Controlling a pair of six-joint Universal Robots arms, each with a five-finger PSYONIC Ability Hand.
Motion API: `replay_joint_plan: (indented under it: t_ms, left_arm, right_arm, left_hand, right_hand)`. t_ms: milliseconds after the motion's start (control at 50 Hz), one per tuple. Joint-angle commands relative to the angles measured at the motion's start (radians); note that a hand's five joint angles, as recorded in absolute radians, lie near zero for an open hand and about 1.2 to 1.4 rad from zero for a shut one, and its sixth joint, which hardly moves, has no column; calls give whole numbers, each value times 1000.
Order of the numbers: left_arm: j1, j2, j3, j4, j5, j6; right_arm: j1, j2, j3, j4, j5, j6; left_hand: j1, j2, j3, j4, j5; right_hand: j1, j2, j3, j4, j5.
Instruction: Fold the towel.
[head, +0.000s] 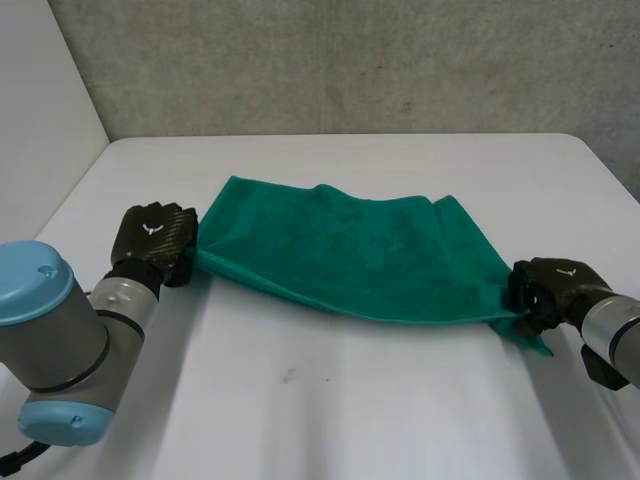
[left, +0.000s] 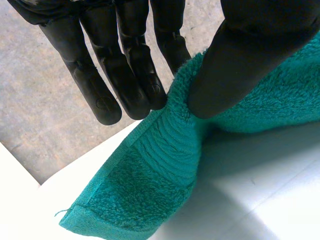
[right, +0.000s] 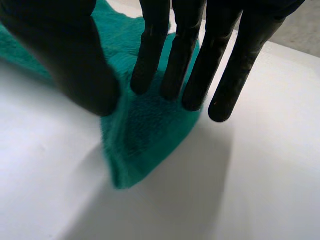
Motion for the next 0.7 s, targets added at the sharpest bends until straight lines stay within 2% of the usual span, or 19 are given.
replay_joint_plan:
  t_ms: [20,80,180,200,240,280,320,400,420,440,500,600,680,700]
  left_arm:
    - [9,0,2,-21,0,0]
    - [9,3,2,-36,0,2]
    - [2,53,4,-150,2,17]
    - [2,70,4,-174,2,18]
    - [0,156,2,-284,4,20]
    - [0,182,2,-315,4,20]
    - [5,287,2,-438,4,26]
    - [8,424,2,-562,5,64]
    - [8,425,2,-563,5,64]
    - [8,450,2,-579,7,77]
    - [5,526,4,-612,7,146]
    - [3,526,2,-612,7,195]
    - [3,471,1,-610,7,204]
    - [5,319,21,-609,5,215]
  right_arm:
    - [-23,5,17,-19,-42,-12]
    - [-43,-6,14,-18,-42,-19]
    - [-45,-95,-6,1,-40,-55]
    - [-45,-180,-15,25,-40,-120]
    - [-45,-205,-20,44,-40,-151]
    - [-48,-294,-43,141,-39,-281]
    - [-49,-340,-58,201,-34,-346]
    - [-49,-436,-101,369,-23,-513]
    - [-49,-436,-101,369,-23,-513]
    - [-48,-468,-124,452,-14,-604]
    - [-48,-488,-150,518,-8,-667]
    - [-43,-474,-163,539,21,-694]
    - [-17,-382,-163,536,53,-705]
    - [0,-341,-167,536,66,-713]
  left_hand:
    - [231,197,202,199,270]
    - [231,197,202,199,270]
    - [231,197,202,199,270]
    - [231,197,202,199,270]
    - [231,197,202,199,270]
    - [231,197,202,199,270]
    - [231,197,202,199,270]
    - [231,197,202,199,270]
    - [231,197,202,199,270]
    - [231,197,202,199,270]
    - [231,197,202,199,270]
    - [231,197,202,199,270]
    - [231,197,202,199,270]
    - [231,197,202,199,270]
  right_hand:
    - [530,386,390,390,420]
    - [530,386,390,390,420]
    - [530,386,390,390,420]
    - [530,386,390,390,420]
    - [530,386,390,390,420]
    - [530,386,390,390,420]
    - [530,386,390,390,420]
    - [530,386,390,390,420]
    - [530,386,390,390,420]
    - [530,386,390,390,420]
    - [530,386,390,390,420]
    - [530,386,390,390,420]
    - [530,386,390,390,420]
    - [530,386,390,390,420]
